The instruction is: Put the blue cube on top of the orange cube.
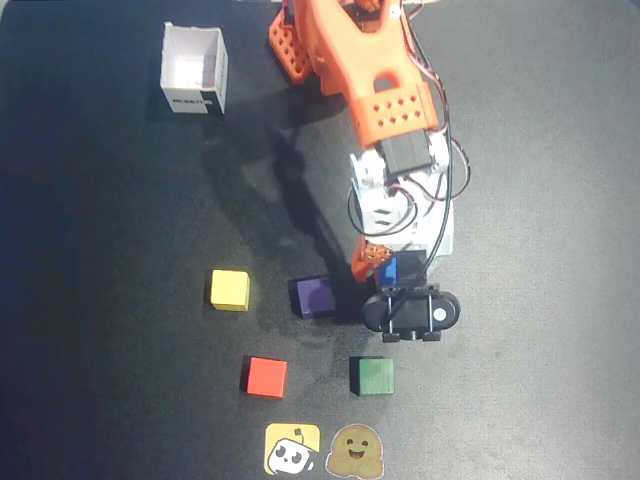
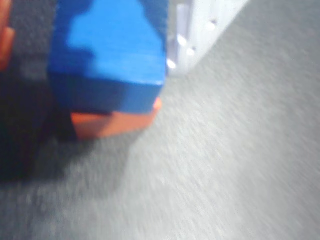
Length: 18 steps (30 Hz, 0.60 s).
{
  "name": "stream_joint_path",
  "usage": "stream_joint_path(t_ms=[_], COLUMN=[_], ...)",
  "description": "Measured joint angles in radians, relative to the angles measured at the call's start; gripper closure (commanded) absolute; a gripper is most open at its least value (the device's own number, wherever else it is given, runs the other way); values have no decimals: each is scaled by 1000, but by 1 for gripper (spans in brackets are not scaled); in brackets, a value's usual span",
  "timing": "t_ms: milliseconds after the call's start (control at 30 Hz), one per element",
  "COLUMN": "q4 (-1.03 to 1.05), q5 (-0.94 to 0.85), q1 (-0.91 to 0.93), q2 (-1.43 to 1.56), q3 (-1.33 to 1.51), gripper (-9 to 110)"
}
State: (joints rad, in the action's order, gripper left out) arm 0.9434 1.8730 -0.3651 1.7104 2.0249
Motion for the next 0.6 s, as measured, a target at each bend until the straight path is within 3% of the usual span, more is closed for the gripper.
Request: stream_joint_path(t_ms=[300,500,600], q4=[-66,-69,-69], q5=[12,-106,-173], q1=[3,71,109], q2=[120,221,287], q3=[35,87,141], gripper=[81,94,95])
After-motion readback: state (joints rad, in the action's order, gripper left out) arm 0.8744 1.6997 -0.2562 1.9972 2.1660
